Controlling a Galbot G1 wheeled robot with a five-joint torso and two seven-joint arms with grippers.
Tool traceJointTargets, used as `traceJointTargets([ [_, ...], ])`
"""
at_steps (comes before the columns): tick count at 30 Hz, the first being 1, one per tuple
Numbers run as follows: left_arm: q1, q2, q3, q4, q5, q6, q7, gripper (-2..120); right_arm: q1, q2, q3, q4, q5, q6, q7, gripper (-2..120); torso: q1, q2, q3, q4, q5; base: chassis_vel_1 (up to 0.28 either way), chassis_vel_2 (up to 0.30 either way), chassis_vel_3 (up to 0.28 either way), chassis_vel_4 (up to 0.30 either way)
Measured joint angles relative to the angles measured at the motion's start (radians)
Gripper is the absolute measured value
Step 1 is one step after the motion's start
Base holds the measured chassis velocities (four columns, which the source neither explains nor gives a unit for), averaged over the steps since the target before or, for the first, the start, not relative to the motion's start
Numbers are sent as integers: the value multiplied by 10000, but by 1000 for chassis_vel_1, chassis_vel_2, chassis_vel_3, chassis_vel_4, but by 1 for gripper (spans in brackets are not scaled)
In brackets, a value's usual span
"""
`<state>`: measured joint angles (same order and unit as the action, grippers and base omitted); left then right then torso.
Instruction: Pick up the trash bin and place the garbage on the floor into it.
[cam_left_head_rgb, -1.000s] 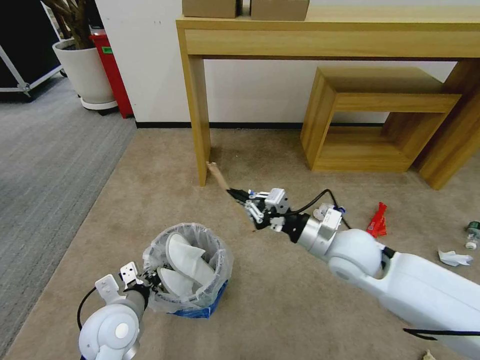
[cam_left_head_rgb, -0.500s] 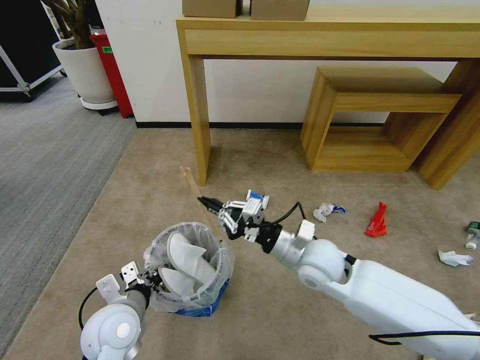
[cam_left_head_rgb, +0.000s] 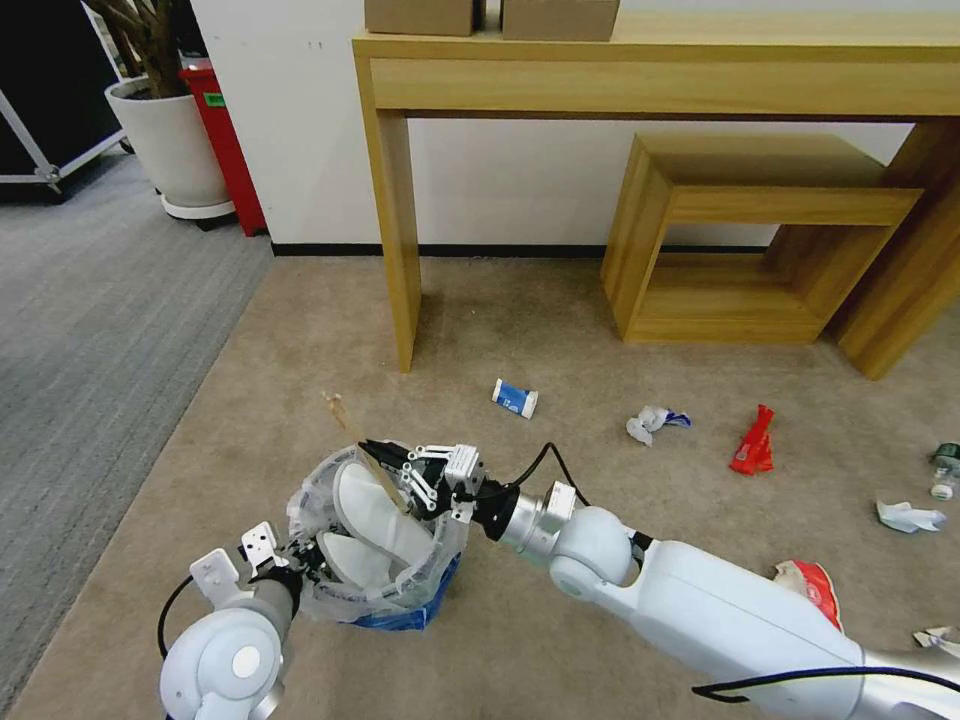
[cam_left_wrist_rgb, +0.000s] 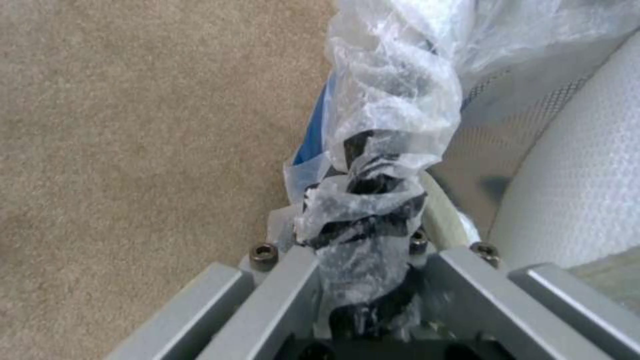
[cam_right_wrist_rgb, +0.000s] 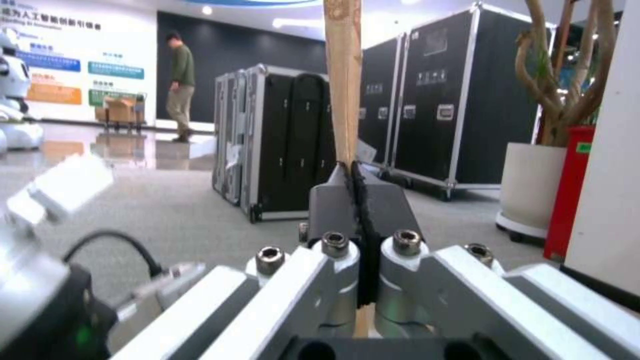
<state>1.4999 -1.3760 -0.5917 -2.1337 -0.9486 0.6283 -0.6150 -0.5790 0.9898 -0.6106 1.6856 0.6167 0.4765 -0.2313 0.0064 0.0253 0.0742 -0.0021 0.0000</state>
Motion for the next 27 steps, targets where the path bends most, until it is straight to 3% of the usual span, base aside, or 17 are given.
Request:
traceJointTargets([
  [10, 92, 23, -104, -125, -12, -20, 26, 0, -166, 797, -290, -1095, -513, 595, -65, 0, 0, 0, 0, 0, 1, 0, 0, 0, 0],
  [27, 251, 142, -238, -307, -43, -68, 58, 0, -245, 965, -545, -1826, -976, 1058, -164, 0, 0, 0, 0, 0, 1, 0, 0, 0, 0],
])
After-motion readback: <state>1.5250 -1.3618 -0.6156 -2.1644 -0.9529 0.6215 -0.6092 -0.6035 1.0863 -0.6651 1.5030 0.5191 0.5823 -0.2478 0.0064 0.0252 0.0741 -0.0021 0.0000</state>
